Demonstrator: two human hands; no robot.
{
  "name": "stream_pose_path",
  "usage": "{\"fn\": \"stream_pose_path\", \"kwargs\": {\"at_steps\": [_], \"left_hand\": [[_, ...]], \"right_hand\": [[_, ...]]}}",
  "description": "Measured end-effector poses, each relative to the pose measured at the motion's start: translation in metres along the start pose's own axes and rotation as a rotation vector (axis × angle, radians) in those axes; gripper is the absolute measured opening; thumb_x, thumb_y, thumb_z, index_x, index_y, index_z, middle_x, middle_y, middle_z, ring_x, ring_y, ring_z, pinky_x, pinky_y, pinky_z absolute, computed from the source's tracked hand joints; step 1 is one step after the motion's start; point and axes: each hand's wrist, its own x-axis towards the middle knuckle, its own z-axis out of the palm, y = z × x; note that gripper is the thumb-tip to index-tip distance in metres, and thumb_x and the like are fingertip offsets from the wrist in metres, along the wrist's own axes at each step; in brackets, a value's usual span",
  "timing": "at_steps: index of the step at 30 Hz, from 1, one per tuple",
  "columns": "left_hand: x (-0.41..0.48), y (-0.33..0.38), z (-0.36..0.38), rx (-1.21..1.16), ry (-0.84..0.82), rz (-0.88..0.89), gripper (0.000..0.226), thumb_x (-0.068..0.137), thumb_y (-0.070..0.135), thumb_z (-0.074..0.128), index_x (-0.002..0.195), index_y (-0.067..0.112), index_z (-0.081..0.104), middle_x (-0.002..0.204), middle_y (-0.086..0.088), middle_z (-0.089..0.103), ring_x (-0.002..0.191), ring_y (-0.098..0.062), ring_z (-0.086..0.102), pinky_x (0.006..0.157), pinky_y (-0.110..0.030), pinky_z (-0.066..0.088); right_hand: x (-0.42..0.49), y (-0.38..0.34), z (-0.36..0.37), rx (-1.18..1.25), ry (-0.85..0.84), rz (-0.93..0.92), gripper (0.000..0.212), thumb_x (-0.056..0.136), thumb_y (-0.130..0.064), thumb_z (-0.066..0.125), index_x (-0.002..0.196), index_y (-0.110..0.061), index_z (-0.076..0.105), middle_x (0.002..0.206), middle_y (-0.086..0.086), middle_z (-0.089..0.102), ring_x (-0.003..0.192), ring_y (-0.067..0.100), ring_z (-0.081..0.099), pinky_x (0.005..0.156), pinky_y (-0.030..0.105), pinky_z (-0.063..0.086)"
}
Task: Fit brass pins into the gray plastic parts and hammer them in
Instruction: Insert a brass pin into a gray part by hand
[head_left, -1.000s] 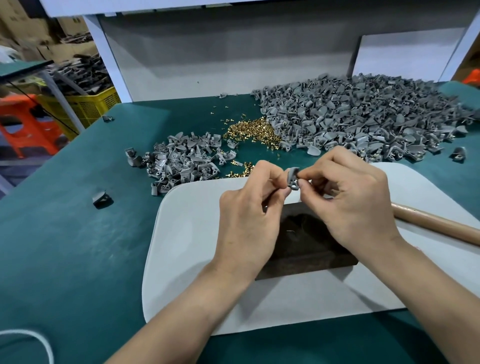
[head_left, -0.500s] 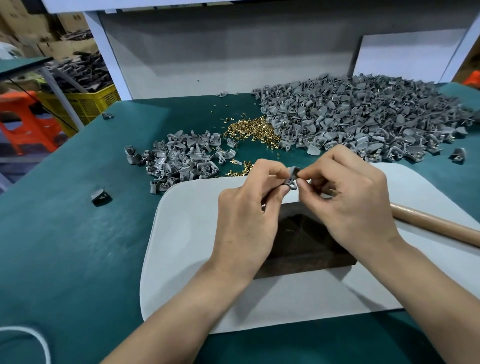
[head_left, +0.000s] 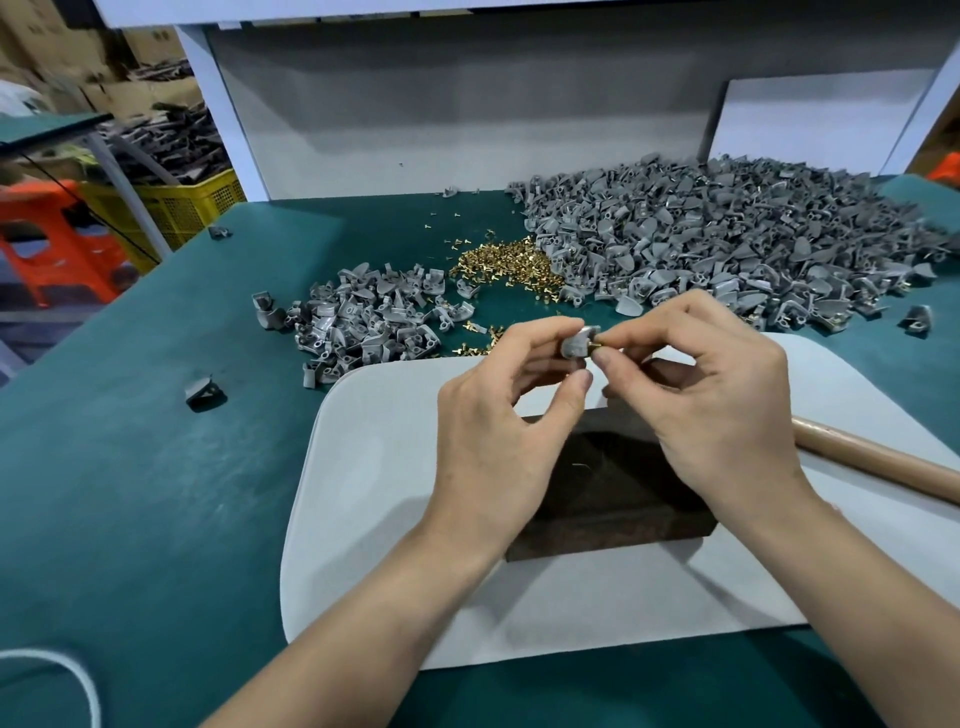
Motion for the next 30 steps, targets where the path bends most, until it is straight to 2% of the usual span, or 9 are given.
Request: {"fn": "stream_pose_path", "kwargs": {"at_steps": [4, 6, 9, 12, 15, 17, 20, 26, 30], "left_hand": [[0.004, -0.001, -0.002, -0.058, -0.002, -0.082, 0.025, 0.086, 0.003, 0.065, 0.103, 0.021, 0.067, 0.092, 0.009, 0.072, 0.088, -0.004, 0.068, 0.082, -0.019, 0.052], [0.006, 0.001, -0.003, -0.142, -0.02, -0.14, 0.02, 0.087, 0.004, 0.064, 0.099, 0.02, 0.068, 0.084, 0.009, 0.072, 0.08, -0.004, 0.068, 0.074, -0.02, 0.053], [0.008, 0.004, -0.004, -0.241, -0.061, -0.184, 0.015, 0.089, 0.006, 0.061, 0.091, 0.018, 0.069, 0.07, 0.011, 0.069, 0.066, 0.0, 0.063, 0.063, -0.012, 0.048], [0.011, 0.004, -0.006, -0.27, -0.09, -0.196, 0.012, 0.09, 0.008, 0.06, 0.09, 0.016, 0.069, 0.068, 0.01, 0.068, 0.065, 0.001, 0.061, 0.065, -0.01, 0.046], [0.01, 0.005, -0.006, -0.25, -0.106, -0.199, 0.012, 0.087, 0.013, 0.063, 0.092, 0.023, 0.069, 0.074, 0.012, 0.069, 0.07, 0.002, 0.061, 0.071, -0.011, 0.046], [0.009, 0.005, -0.006, -0.217, -0.118, -0.192, 0.018, 0.085, 0.015, 0.067, 0.094, 0.029, 0.068, 0.086, 0.009, 0.07, 0.075, -0.001, 0.062, 0.078, -0.016, 0.047], [0.009, 0.004, -0.006, -0.196, -0.111, -0.195, 0.021, 0.084, 0.015, 0.069, 0.096, 0.032, 0.067, 0.102, -0.003, 0.069, 0.082, -0.007, 0.063, 0.083, -0.022, 0.047], [0.012, 0.005, -0.008, -0.248, -0.121, -0.21, 0.023, 0.087, 0.007, 0.064, 0.099, 0.026, 0.067, 0.08, 0.01, 0.069, 0.078, -0.004, 0.065, 0.078, -0.013, 0.047], [0.014, 0.005, -0.013, -0.248, -0.148, -0.181, 0.023, 0.091, 0.004, 0.059, 0.1, 0.022, 0.068, 0.076, 0.011, 0.068, 0.072, -0.004, 0.066, 0.075, -0.012, 0.047]], "right_hand": [[0.0, -0.002, 0.0, 0.014, -0.033, -0.019, 0.006, 0.079, -0.005, 0.07, 0.082, -0.01, 0.071, 0.08, -0.004, 0.057, 0.07, 0.011, 0.059, 0.058, 0.027, 0.054], [0.001, -0.001, -0.002, 0.111, -0.069, 0.048, 0.009, 0.081, -0.004, 0.067, 0.079, -0.013, 0.068, 0.079, 0.004, 0.06, 0.066, 0.012, 0.061, 0.057, 0.024, 0.053], [0.004, -0.002, -0.002, 0.378, -0.114, 0.226, 0.018, 0.083, -0.002, 0.067, 0.073, -0.017, 0.067, 0.071, 0.014, 0.063, 0.058, 0.013, 0.062, 0.057, 0.02, 0.053], [0.005, -0.001, 0.0, 0.615, -0.15, 0.423, 0.021, 0.08, -0.006, 0.065, 0.064, -0.019, 0.069, 0.061, 0.001, 0.064, 0.055, 0.013, 0.062, 0.056, 0.025, 0.056], [0.006, 0.0, 0.001, 0.706, -0.138, 0.508, 0.015, 0.075, -0.01, 0.064, 0.063, -0.016, 0.07, 0.063, 0.003, 0.066, 0.058, 0.017, 0.064, 0.057, 0.026, 0.055], [0.007, -0.001, 0.0, 0.764, -0.126, 0.537, 0.013, 0.071, -0.012, 0.063, 0.061, -0.015, 0.071, 0.062, 0.004, 0.066, 0.056, 0.016, 0.064, 0.057, 0.023, 0.054], [0.007, -0.002, 0.0, 0.783, -0.137, 0.558, 0.013, 0.069, -0.014, 0.063, 0.06, -0.016, 0.071, 0.061, 0.002, 0.067, 0.054, 0.013, 0.063, 0.055, 0.021, 0.053], [0.006, -0.002, 0.001, 0.775, -0.171, 0.569, 0.008, 0.069, -0.01, 0.064, 0.062, -0.01, 0.068, 0.06, 0.008, 0.066, 0.057, 0.016, 0.066, 0.055, 0.022, 0.054], [0.006, -0.002, -0.001, 0.63, -0.203, 0.511, 0.014, 0.08, 0.003, 0.064, 0.07, -0.008, 0.065, 0.061, 0.009, 0.063, 0.056, 0.021, 0.066, 0.055, 0.024, 0.054]]}}
